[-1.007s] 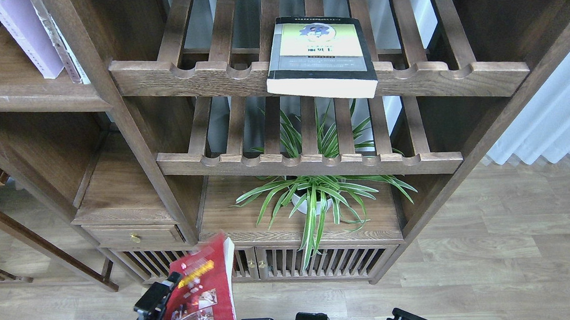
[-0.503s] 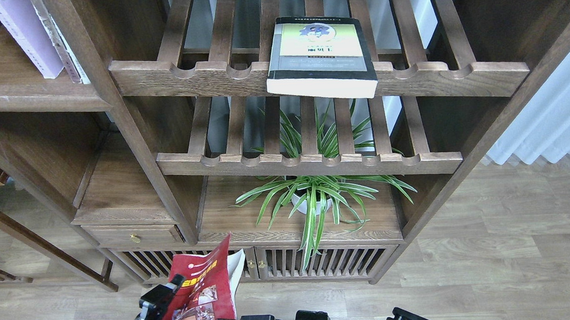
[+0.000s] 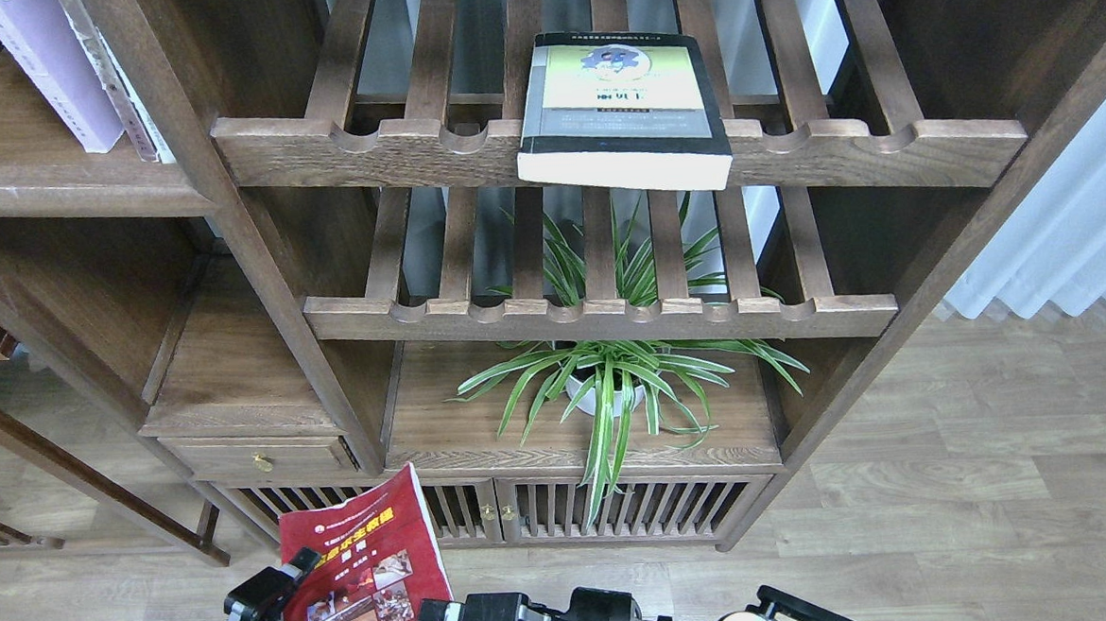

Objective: Organize books on shelf
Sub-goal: 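Pass the red book from the right gripper to the left gripper, then lift the red book with the left gripper onto the side shelf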

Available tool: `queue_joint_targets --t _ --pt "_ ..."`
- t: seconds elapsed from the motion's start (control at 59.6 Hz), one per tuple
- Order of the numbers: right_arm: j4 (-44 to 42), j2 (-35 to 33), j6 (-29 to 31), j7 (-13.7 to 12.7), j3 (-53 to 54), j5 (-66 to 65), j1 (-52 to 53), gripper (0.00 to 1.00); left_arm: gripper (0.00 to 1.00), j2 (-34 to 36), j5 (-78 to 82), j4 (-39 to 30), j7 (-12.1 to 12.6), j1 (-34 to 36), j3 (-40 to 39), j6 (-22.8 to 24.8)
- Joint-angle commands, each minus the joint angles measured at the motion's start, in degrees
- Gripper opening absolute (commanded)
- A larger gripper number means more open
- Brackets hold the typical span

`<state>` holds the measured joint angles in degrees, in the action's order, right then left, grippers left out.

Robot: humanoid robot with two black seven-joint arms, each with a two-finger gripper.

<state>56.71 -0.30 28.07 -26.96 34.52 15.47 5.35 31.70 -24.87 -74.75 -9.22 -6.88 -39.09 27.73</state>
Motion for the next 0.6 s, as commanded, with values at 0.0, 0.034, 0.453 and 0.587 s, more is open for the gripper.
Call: queue_joint_targets --t 0.0,0.034,0.453,0.587 --pt "0.2 0.3 -0.1 0.2 -0.2 -1.3 -0.1 0.96 0.06 0.7 0.3 -1.4 0.9 -0.6 -2.0 0.3" --pt "0.2 0.3 -0.1 0.2 -0.2 -1.3 -0.2 0.98 0.06 1.2 0.3 -2.0 1.0 -1.0 -3.1 0.3" --pt "-0.5 0.3 -0.1 0.4 1.3 -1.3 -0.7 0.99 0.05 11.7 0.6 -11.2 1.3 -10.3 -21.8 0.3" --pt "-1.4 0.3 -0.1 0.4 1.4 -1.3 -0.7 0.99 0.05 14.6 0.6 -13.4 1.4 -11.5 -28.2 0.3"
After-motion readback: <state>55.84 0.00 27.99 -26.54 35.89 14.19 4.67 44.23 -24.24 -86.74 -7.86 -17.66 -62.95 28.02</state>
